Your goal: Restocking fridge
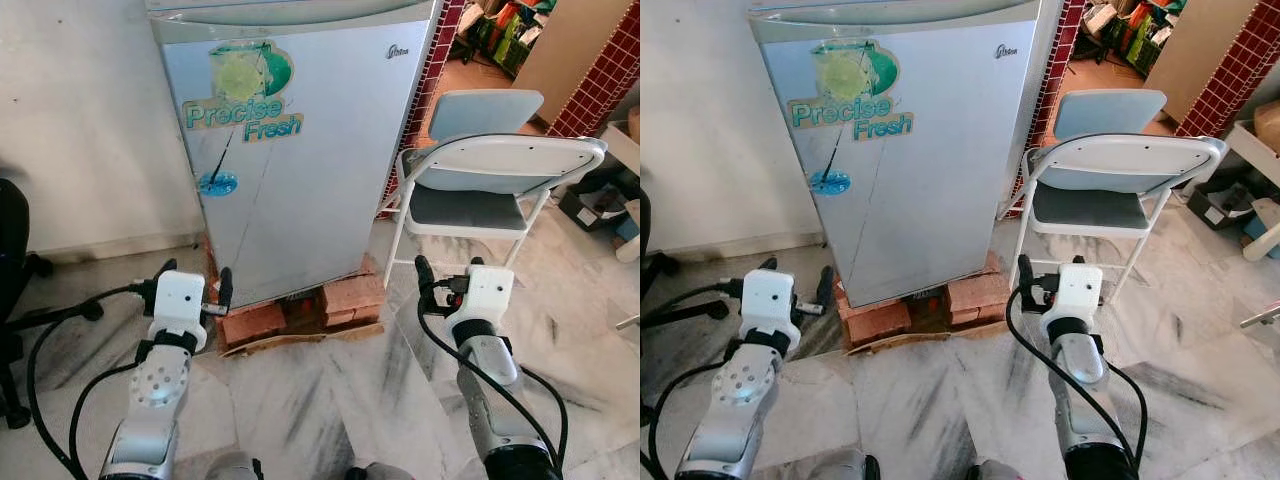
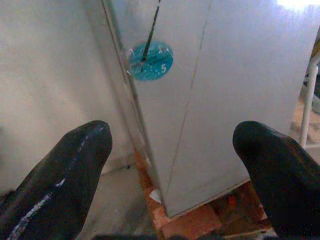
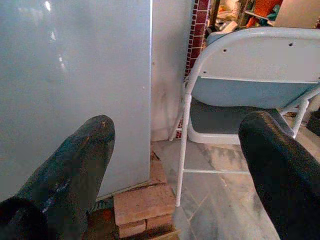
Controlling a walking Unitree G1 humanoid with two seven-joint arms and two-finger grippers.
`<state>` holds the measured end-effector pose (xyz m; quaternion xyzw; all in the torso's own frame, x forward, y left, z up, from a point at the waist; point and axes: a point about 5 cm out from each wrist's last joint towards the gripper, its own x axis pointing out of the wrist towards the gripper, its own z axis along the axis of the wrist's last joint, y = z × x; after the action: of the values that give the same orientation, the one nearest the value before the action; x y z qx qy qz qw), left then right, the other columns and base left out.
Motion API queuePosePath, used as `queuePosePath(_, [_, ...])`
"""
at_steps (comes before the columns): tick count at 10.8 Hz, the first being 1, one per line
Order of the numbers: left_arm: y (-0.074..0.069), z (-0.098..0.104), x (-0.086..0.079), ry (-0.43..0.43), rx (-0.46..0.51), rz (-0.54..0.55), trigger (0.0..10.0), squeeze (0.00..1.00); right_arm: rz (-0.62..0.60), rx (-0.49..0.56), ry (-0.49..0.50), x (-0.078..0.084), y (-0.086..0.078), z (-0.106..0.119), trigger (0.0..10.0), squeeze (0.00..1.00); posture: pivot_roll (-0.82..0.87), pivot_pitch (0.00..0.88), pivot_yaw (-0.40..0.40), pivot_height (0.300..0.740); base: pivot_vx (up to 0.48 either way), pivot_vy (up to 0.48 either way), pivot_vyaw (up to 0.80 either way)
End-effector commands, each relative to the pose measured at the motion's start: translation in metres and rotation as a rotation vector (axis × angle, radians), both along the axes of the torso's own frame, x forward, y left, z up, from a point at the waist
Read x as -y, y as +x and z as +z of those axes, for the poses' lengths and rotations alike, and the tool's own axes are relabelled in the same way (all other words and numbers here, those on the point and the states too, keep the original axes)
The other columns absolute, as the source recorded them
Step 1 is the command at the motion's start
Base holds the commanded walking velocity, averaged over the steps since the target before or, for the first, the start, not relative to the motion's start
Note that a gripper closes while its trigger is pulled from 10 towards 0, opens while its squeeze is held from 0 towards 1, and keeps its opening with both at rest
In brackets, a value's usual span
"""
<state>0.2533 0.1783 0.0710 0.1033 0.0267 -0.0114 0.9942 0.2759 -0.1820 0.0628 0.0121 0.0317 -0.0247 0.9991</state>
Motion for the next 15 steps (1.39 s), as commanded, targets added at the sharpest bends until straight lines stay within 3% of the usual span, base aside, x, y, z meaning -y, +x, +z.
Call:
queuePosePath(1, [-0.0016, 0.0011, -0.0006, 0.007, 0.0, -0.004, 10.0, 0.0, -0.012, 0.014, -0.005, 0.0043, 0.0016, 0.0047, 10.0, 0.0, 0.13, 0.038, -0.062, 0.74, 0.0, 0.281, 0.0])
queuePosePath(8, [0.0027, 0.0029, -0.0012, 0.008, 0.004, -0.018, 10.0, 0.0, -0.014, 0.016, -0.006, 0.0046, 0.0037, 0.0057, 10.0, 0.0, 0.13, 0.037, -0.057, 0.74, 0.0, 0.363, -0.21])
queuePosePath(15, [0.0056, 0.0058, -0.0001, 0.009, 0.02, -0.036, 10.0, 0.0, -0.011, 0.023, -0.006, 0.003, 0.0075, 0.0076, 10.0, 0.0, 0.12, 0.041, -0.051, 0.74, 0.0, 0.48, -0.8])
